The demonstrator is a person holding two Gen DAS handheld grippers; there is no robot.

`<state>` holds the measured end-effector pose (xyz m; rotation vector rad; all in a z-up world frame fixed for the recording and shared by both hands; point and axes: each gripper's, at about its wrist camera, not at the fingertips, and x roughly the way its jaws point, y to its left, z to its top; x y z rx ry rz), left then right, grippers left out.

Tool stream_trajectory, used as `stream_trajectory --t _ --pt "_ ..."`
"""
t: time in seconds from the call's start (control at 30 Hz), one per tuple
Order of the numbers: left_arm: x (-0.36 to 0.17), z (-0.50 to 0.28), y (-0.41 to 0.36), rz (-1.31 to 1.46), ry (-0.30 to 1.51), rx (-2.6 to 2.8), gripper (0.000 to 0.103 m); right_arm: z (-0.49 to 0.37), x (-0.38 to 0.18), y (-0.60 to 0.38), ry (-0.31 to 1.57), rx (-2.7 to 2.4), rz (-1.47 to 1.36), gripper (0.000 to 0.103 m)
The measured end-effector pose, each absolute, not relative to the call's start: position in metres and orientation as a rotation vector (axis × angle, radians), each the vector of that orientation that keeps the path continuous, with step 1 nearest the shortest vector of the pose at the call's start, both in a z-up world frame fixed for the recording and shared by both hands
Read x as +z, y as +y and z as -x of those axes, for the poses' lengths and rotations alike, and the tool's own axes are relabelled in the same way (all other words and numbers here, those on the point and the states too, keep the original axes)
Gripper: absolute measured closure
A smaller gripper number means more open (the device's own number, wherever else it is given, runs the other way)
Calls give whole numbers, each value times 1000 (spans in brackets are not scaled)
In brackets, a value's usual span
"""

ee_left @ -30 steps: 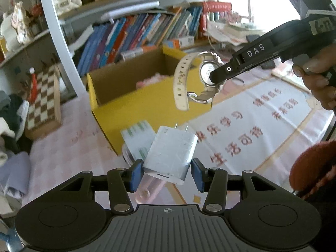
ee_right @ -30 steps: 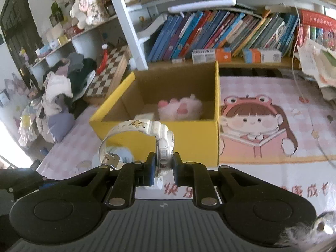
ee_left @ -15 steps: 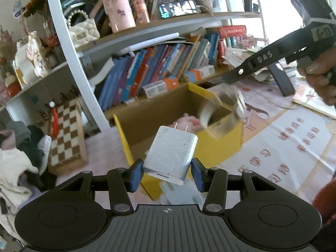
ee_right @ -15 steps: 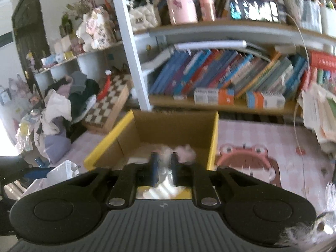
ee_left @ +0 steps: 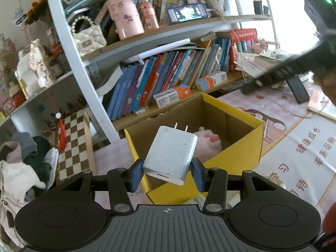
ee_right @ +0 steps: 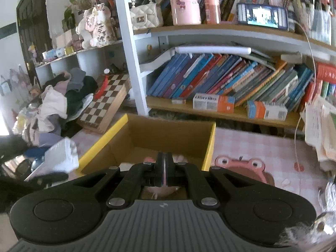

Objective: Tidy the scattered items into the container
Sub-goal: 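Lift and carry the watch and charger over the yellow box with both tools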

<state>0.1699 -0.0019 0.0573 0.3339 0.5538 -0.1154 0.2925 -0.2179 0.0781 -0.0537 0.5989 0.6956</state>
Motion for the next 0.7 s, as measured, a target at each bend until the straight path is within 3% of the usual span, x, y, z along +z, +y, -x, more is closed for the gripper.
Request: stream_trajectory --t 0.27,0.33,0.37,0.4,0.47,0.6,0.7 --pt "52 -159 11 -256 599 -81 56 -263 23 -233 827 719 85 98" --pt "51 -156 11 -243 608 -80 56 -262 1 -227 917 680 127 92" --pt "50 -154 11 -240 610 -81 56 -260 -8 -225 945 660 140 80" --pt "49 -152 10 -237 613 -82 55 -259 -14 -222 960 647 142 56" --pt "48 -149 7 -230 618 -85 55 -255 -18 -218 967 634 147 32" --pt "46 -144 2 -220 624 -98 55 -250 -21 -199 968 680 204 16" --pt "45 -140 -1 -216 624 -103 55 -248 -35 -180 1022 698 294 16"
